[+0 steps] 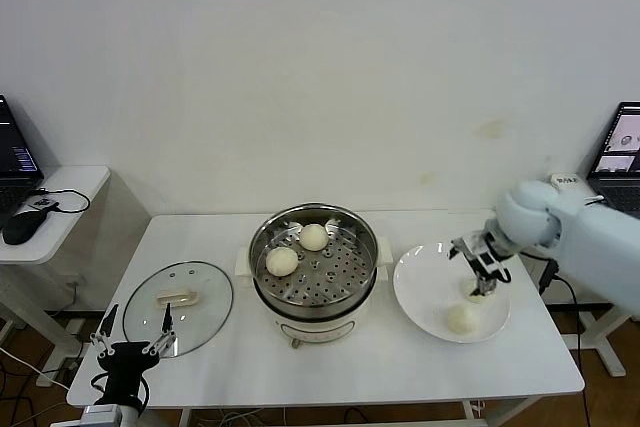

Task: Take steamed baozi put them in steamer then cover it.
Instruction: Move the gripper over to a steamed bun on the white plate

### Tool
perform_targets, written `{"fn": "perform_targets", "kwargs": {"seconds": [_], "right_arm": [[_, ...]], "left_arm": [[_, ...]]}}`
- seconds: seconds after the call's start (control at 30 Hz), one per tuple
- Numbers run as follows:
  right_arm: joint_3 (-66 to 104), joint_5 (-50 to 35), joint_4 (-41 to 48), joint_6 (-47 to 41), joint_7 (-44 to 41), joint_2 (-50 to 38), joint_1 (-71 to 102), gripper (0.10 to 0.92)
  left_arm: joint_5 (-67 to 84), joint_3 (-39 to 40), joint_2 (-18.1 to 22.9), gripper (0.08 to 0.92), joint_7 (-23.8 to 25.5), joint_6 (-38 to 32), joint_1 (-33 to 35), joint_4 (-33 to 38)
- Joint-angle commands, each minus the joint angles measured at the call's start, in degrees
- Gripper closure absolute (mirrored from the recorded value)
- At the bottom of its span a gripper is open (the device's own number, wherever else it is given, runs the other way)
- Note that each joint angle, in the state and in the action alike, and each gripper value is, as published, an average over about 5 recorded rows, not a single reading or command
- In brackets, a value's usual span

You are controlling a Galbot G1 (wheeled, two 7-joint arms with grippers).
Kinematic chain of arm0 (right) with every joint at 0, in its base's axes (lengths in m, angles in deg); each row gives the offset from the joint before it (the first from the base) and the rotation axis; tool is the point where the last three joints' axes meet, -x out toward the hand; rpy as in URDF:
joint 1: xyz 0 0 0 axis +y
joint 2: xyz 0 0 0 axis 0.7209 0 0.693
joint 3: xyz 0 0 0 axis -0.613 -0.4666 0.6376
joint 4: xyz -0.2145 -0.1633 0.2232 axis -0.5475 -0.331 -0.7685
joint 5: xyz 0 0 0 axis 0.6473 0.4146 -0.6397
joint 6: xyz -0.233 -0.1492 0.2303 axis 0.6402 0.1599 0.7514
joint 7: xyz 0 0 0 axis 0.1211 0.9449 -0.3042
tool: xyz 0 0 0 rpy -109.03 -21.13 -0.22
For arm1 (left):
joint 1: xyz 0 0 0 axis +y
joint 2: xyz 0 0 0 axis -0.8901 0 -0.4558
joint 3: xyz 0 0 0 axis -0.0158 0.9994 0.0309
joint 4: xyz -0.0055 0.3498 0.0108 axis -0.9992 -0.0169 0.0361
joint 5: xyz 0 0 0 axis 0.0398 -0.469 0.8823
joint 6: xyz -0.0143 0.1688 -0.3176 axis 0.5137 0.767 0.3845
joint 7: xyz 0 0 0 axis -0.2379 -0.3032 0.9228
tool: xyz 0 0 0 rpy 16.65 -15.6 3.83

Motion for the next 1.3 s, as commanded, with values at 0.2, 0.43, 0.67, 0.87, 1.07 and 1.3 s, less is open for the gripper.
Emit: {"fn": "perform_targets", "kwargs": {"seconds": [0.2,0.43,0.67,0.87,1.07,1.3], "right_arm": [[5.7,4.06,3.8,0.32,0.69,1.22,11.74,0.203],[6.17,3.61,5.61,-0.39,1.26,4.01,12.34,0.203],[6.62,3.6,6.68,-1.36,1.31,5.15,12.98,0.213],[6.63,3.37,6.94,-2.14,1.02,5.14,13.31,0.257],[6.75,2.61,7.05,-2.84,0.74,5.12,13.37,0.334],[7.39,2.0,7.51,-2.95,0.17,4.66,13.23,0.44]], "left_arm": [[0.06,-0.16,0.05,0.177,0.03,-0.05,-0.09,-0.82],[0.14,-0.39,0.02,0.177,0.01,-0.09,-0.15,-1.0],[0.14,-0.33,0.16,0.177,-0.01,-0.13,-0.22,-1.29],[0.17,-0.31,0.25,0.177,-0.04,-0.17,-0.24,-1.39],[0.18,-0.28,0.21,0.177,-0.06,-0.18,-0.2,-1.38],[0.12,-0.13,0.26,0.177,-0.08,-0.17,-0.29,-1.3]]}}
